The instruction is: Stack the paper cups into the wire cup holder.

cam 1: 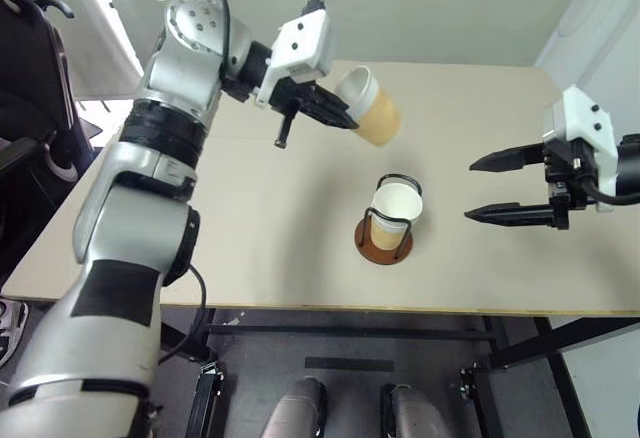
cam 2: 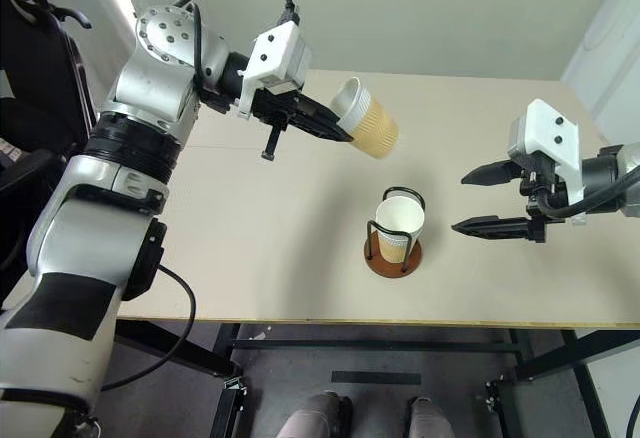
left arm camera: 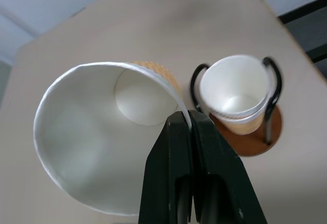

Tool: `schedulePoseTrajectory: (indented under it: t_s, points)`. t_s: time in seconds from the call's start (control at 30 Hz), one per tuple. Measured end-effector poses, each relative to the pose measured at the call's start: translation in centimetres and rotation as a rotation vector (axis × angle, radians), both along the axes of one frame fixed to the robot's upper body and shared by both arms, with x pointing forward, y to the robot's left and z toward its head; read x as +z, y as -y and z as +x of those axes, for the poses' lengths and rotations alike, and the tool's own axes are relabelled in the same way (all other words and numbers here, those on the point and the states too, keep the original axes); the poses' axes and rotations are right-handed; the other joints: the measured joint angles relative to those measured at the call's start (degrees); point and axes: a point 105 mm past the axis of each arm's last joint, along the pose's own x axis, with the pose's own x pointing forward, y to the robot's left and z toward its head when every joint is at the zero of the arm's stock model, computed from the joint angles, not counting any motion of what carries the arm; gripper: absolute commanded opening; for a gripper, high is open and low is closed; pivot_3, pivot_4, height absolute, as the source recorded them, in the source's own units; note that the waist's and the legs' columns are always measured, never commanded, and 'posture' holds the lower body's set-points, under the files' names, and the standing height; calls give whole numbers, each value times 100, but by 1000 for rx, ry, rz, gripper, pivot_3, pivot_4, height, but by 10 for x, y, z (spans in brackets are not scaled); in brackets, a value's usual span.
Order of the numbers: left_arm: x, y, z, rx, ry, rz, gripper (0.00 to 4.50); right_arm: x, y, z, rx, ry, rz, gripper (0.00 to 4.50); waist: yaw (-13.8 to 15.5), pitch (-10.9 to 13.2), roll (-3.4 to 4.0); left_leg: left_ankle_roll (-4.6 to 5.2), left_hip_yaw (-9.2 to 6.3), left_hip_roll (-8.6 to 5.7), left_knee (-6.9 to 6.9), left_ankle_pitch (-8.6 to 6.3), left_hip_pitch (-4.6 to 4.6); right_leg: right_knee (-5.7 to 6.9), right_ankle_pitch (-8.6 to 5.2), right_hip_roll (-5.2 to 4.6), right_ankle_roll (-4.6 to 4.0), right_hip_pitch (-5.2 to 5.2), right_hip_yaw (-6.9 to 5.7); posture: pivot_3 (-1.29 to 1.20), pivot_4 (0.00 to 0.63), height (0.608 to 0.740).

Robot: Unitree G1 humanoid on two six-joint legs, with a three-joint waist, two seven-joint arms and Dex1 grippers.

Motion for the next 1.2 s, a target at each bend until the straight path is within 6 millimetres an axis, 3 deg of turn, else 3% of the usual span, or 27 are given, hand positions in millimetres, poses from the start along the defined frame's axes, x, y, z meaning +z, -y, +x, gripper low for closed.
schedulePoseTrajectory:
  t_s: [0.5, 0.77, 1.2]
  points:
    - [-19, 22, -28, -157, -108, 101, 35, -5, 1, -3, -31, 7, 10, 3741, 8, 2, 3, 2, 3, -5, 16, -8, 4, -12, 2, 5, 11, 18, -6, 0, 150, 740]
    - [-38, 31, -27, -200, -81, 194, 35, -6, 1, -5, -51, 19, 29, 3741, 11, 2, 3, 4, 6, -5, 17, -9, 3, -20, 3, 3, 19, 21, -2, 0, 150, 740]
    - [-50, 31, -16, -206, -2, 251, 35, -8, -1, -7, -59, 19, 39, 3741, 22, 2, 2, 8, 6, -7, 17, -12, -2, -28, -3, 2, 27, 22, -4, 0, 150, 740]
